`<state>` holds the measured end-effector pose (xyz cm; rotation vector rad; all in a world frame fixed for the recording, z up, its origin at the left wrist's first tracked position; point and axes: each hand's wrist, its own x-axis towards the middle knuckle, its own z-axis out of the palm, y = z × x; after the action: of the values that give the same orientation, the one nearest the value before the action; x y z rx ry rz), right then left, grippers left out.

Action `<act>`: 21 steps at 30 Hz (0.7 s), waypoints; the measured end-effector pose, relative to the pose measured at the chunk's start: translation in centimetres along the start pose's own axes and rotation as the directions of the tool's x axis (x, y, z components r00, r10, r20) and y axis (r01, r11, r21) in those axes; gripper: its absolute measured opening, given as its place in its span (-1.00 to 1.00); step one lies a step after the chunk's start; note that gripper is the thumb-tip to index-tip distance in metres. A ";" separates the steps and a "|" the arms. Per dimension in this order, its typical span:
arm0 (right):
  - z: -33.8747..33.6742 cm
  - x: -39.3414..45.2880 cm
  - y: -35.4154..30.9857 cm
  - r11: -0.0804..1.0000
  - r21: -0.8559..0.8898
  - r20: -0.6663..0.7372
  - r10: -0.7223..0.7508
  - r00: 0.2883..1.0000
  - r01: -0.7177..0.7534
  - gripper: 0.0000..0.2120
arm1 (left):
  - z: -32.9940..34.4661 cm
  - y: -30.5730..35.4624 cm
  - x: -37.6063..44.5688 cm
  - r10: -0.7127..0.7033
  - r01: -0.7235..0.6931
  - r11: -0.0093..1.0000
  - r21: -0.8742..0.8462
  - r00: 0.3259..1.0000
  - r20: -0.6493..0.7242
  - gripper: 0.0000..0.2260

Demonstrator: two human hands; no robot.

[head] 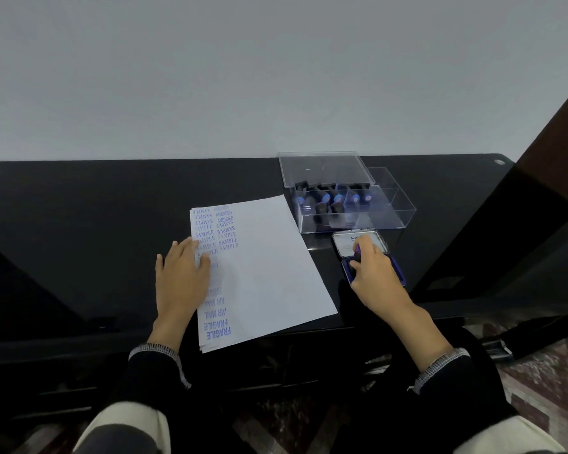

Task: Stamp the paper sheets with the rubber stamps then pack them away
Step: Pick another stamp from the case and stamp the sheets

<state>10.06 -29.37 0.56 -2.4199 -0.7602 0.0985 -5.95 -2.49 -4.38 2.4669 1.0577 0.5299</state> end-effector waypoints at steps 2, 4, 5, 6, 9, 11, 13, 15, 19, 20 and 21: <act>-0.5 0.5 -1.0 1.000 0.007 0.002 0.007 1.000 -0.007 -0.77 | -0.3 0.0 0.0 0.000 -0.001 0.999 -0.034 1.000 -0.002 -0.61; -0.3 0.8 -2.6 0.988 0.151 -0.032 0.028 0.999 -0.023 -0.78 | -0.6 0.1 -0.1 0.004 -0.005 0.993 -0.119 1.000 -0.008 -0.64; 0.1 0.9 -3.7 0.969 0.246 -0.035 0.031 0.999 -0.022 -0.76 | -0.7 0.2 -0.2 0.005 -0.005 0.987 -0.158 1.000 -0.006 -0.65; 0.7 1.2 -4.9 0.944 0.329 -0.020 0.025 0.999 -0.017 -0.74 | -0.8 0.2 -0.2 0.006 -0.005 0.983 -0.182 1.000 0.002 -0.67; 3.7 2.1 -8.2 0.902 0.430 0.022 -0.051 0.998 0.037 -0.72 | -0.9 0.0 -0.2 0.018 -0.013 0.979 -0.203 1.000 0.021 -0.67; 5.6 2.8 -10.3 0.888 0.444 -0.016 -0.125 0.992 0.119 -0.74 | -1.0 -0.1 -0.3 0.019 -0.016 0.979 -0.202 1.000 0.014 -0.67; 7.4 3.4 -12.1 0.867 0.461 -0.056 -0.185 0.981 0.190 -0.73 | -1.0 0.0 -0.3 0.014 -0.013 0.982 -0.188 1.000 0.003 -0.68; 8.7 3.8 -13.3 0.840 0.495 -0.075 -0.215 0.974 0.224 -0.74 | -1.1 0.1 -0.2 0.012 -0.013 0.987 -0.160 1.000 -0.012 -0.69; 10.4 4.2 -13.8 0.829 0.516 -0.083 -0.204 0.975 0.217 -0.75 | -0.8 0.1 0.1 0.010 -0.016 0.993 -0.114 0.999 -0.050 -0.73; 10.7 4.3 -13.8 0.828 0.517 -0.088 -0.203 0.975 0.219 -0.75 | -0.8 0.1 0.1 0.008 -0.014 0.994 -0.111 0.998 -0.057 -0.74; 11.0 4.4 -13.7 0.826 0.518 -0.092 -0.204 0.975 0.222 -0.75 | -0.7 0.1 0.2 0.004 -0.011 0.994 -0.110 0.998 -0.062 -0.74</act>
<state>4.26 -12.23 -0.32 -1.7999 -0.8552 0.1557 -6.11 -2.25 -3.69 2.3728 1.0145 0.6532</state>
